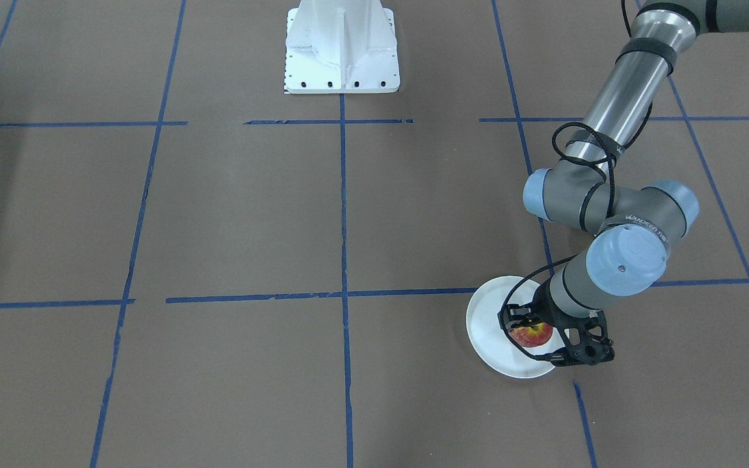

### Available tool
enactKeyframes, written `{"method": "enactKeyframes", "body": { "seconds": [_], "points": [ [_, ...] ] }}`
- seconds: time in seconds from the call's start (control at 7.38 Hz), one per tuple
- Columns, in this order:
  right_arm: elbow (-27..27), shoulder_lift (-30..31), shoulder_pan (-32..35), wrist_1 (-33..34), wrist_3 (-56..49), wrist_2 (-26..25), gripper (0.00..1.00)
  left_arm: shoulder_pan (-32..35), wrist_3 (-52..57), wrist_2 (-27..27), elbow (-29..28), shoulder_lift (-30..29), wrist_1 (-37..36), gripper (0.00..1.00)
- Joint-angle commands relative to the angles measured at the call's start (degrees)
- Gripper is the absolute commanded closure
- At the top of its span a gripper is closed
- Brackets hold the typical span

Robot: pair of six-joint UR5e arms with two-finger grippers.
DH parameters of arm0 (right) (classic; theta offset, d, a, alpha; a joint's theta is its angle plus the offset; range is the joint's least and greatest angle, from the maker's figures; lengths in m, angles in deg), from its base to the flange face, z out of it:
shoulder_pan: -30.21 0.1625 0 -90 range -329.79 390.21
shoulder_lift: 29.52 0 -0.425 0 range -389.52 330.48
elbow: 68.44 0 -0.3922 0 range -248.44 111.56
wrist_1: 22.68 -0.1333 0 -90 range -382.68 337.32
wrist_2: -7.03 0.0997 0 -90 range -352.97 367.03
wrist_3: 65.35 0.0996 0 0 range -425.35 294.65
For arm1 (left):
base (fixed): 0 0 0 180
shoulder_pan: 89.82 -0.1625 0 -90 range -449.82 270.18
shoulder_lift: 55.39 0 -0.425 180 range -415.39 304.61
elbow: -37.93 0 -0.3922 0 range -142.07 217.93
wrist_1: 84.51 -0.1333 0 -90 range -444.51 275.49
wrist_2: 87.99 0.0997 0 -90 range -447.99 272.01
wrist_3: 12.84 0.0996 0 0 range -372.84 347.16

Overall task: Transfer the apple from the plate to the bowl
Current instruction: 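Close the left gripper on the apple and lift it off the plate, then carry the held apple with the left gripper over the white bowl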

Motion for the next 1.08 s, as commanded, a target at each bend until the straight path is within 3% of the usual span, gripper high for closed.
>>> {"method": "enactKeyframes", "body": {
  "seconds": [0.0,0.27,0.54,0.68,0.81,0.95],
  "points": [
    [0.0,0.0,0.0,0.0,0.0,0.0,0.0,3.8,1.4,-0.89,9.58,3.12,-6.47,0.88],
    [0.0,0.0,0.0,0.0,0.09,0.0,0.0,3.99,2.73,-0.64,26.36,12.32,-13.8,0.89],
    [0.0,0.0,0.09,0.0,0.09,0.0,0.0,3.9,2.46,-0.37,36.5,23.49,-12.94,0.89],
    [0.0,0.0,0.0,0.0,0.09,0.0,0.0,3.9,2.29,0.06,40.46,30.5,-10.59,0.89],
    [0.0,0.0,0.0,0.0,0.0,0.0,0.0,3.82,1.94,2.16,43.72,39.62,-1.96,0.89],
    [0.0,0.0,0.0,0.0,0.09,0.0,0.0,3.55,0.28,2.53,43.58,44.84,4.74,0.89]
  ]
}}
